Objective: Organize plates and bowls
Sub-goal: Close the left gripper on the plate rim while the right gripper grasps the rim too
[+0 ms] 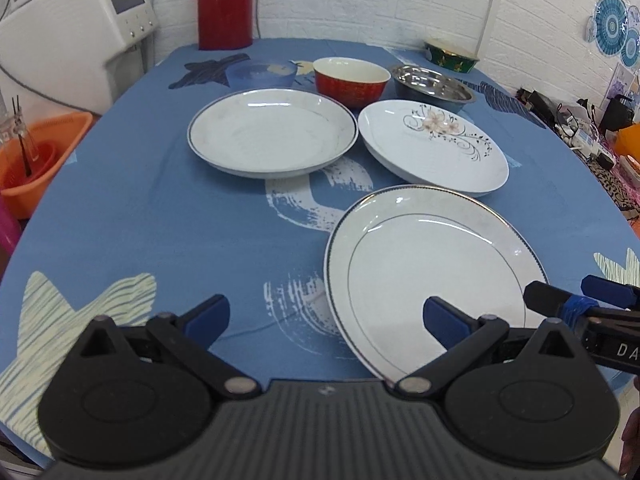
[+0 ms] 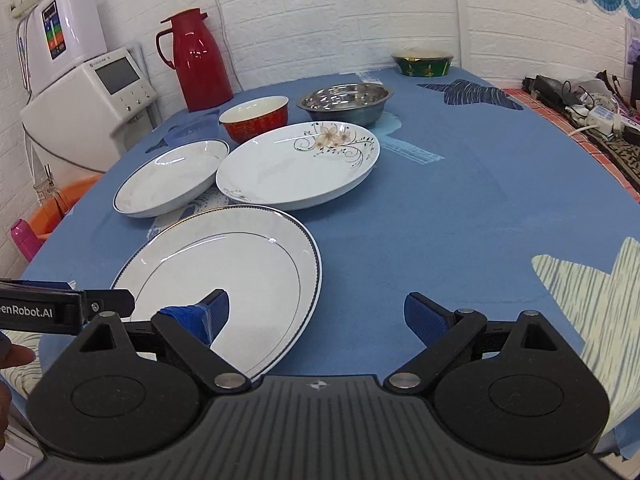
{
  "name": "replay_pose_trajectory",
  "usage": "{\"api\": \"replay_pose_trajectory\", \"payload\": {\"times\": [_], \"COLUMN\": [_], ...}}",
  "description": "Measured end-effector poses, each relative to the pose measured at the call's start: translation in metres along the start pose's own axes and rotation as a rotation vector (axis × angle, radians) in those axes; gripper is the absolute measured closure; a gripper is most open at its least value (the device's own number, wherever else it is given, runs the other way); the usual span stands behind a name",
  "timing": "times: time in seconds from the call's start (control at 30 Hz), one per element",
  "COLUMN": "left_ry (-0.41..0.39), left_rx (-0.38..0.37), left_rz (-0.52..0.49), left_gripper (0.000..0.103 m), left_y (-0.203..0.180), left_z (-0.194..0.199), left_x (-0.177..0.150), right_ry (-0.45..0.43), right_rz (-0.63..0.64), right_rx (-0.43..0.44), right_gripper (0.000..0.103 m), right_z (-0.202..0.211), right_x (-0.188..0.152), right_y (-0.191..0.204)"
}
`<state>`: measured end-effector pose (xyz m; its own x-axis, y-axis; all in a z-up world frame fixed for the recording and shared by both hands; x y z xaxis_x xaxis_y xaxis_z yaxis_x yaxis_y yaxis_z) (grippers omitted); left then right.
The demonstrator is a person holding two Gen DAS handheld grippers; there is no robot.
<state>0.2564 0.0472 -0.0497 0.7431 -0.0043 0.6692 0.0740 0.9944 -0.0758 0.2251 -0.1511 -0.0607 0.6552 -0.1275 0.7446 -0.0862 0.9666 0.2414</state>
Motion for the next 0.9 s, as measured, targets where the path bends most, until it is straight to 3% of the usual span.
{"api": "replay_pose_trajectory", "payload": {"times": [0.27, 0.33, 0.57, 0.77, 0.9], "left_ry": [0.049, 0.067, 0.069, 0.067, 0.068], "left_rx": [-0.005, -0.003, 0.016, 0.019, 0.016], "left_rz": [-0.027, -0.026, -0.046, -0.039, -0.038], "left_gripper": [0.0, 0.0, 0.0, 0.001, 0.002], "left_y": [-0.001, 0.0, 0.001, 0.001, 0.002], "left_z": [-0.027, -0.032, -0.042, -0.042, -0.041], "left_x": [0.005, 0.005, 0.003, 0.003, 0.003], "right_ry": [0.093, 0.095, 0.037, 0.126, 0.122], "right_rz": [0.065, 0.133, 0.144, 0.14, 0.181], "right_rx": [-0.041, -0.08, -0.045, -0.05, 0.02], "right_gripper": [0.02, 0.02, 0.018, 0.018, 0.019], "right_z": [-0.035, -0.039, -0.035, -0.041, -0.041], "right_x": [0.007, 0.006, 0.004, 0.016, 0.013], "right_y": [0.01, 0.016, 0.015, 0.022, 0.028]}}
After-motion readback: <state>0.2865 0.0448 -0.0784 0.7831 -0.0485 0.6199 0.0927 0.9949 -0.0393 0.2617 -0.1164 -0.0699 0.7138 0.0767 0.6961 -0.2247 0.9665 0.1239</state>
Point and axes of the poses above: each gripper's, at about its wrist camera, not at the fingertips, and z roughly against the way its jaws point, y to its left, x to its top, the point moved 5 cm from there along -z, roughly the way its jaws point, and after that the axes turned 2 degrees about -z, right-handed, at the moved point
